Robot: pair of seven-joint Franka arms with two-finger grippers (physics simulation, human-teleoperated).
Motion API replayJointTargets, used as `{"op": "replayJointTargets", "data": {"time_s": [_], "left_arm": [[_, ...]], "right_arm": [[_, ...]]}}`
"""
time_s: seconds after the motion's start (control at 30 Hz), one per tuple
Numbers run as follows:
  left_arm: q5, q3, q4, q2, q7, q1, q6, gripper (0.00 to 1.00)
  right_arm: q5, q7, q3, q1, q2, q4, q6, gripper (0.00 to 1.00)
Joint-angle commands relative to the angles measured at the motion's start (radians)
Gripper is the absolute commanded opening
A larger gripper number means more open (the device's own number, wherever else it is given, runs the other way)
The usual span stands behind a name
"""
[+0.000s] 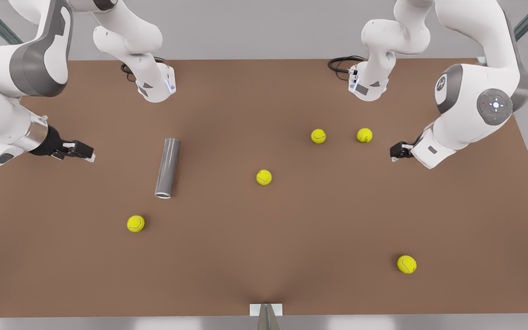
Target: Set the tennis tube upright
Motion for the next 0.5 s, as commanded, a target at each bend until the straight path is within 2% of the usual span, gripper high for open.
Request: {"op": "replayJointTargets", "data": {"time_s": [0.0, 0.07, 0.1, 0.17, 0.27, 0.37, 0.47], "left_arm": [[0.001, -0.004, 0.0, 0.011, -0.004, -0.025, 0.023, 1.0], [0.001, -0.004, 0.0, 0.017, -0.004, -0.025, 0.024, 1.0], [0.001, -0.004, 0.0, 0.017, -0.004, -0.025, 0.024, 1.0], [0.001, -0.004, 0.0, 0.017, -0.004, -0.025, 0.024, 1.0], [0.001, -0.004, 0.0, 0.019, -0.004, -0.025, 0.024, 1.0], [0.001, -0.004, 0.0, 0.02, -0.004, -0.025, 0.024, 1.0], [0.001, -0.006, 0.0, 0.04, -0.004, -0.011, 0.043, 1.0]], "right_arm": [[-0.001, 0.063, 0.0, 0.001, 0.0, 0.001, 0.003, 1.0], [0.019, 0.064, 0.0, 0.046, 0.032, -0.071, 0.003, 1.0], [0.039, 0.066, 0.0, 0.058, 0.034, -0.209, 0.029, 1.0], [0.059, 0.17, 0.001, 0.106, 0.034, -0.459, 0.247, 1.0], [0.06, 0.172, 0.003, 0.098, 0.032, -0.724, 0.539, 1.0], [0.06, 0.299, 0.004, 0.11, 0.037, -0.85, 0.704, 1.0], [0.062, 0.294, 0.004, 0.142, 0.072, -0.859, 0.747, 1.0]]}}
